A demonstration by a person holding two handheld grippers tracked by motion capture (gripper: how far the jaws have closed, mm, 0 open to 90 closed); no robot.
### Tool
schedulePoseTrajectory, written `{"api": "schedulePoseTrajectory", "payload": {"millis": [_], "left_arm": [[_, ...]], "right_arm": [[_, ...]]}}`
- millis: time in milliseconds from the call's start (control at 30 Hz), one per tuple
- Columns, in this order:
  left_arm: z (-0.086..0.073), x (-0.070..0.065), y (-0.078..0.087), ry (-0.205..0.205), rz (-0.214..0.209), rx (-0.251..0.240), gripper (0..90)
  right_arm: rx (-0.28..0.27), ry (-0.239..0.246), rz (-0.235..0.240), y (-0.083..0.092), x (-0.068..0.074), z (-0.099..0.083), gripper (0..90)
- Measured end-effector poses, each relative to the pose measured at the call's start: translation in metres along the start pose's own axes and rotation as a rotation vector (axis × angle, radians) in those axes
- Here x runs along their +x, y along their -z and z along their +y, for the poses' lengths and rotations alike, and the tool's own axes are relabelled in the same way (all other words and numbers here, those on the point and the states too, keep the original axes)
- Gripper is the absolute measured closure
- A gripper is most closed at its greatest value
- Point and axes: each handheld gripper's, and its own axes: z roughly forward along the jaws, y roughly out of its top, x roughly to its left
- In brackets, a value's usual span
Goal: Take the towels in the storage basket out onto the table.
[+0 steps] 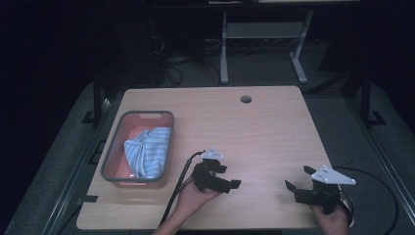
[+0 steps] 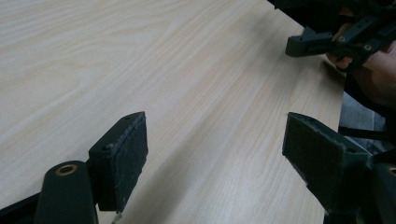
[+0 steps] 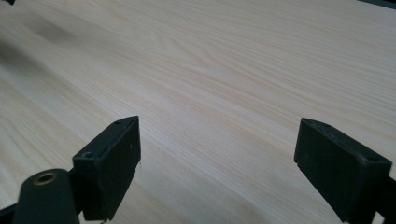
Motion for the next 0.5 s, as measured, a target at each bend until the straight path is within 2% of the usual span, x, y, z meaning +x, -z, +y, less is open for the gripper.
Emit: {"api": "schedulePoseTrajectory", "payload": {"millis": [133, 200, 367, 500], "left_arm": [[0.008, 0.006, 0.005, 0.009, 0.001, -0.009, 21.7], [0.012, 0.009, 0.007, 0.016, -0.011, -0.018, 21.7], [0.022, 0.012, 0.015, 0.003, -0.010, -0.020, 21.7], [0.029, 0.016, 0.025, 0.009, -0.006, -0.037, 21.4]], "right_arm": [[-0.005, 0.014, 0.004, -0.002, 0.001, 0.002, 14.1], [0.000, 0.019, 0.004, -0.002, 0.001, 0.001, 14.1], [0.000, 0.011, 0.001, -0.001, 0.000, 0.001, 14.1], [0.002, 0.003, -0.004, 0.000, 0.000, 0.000, 14.1]]}}
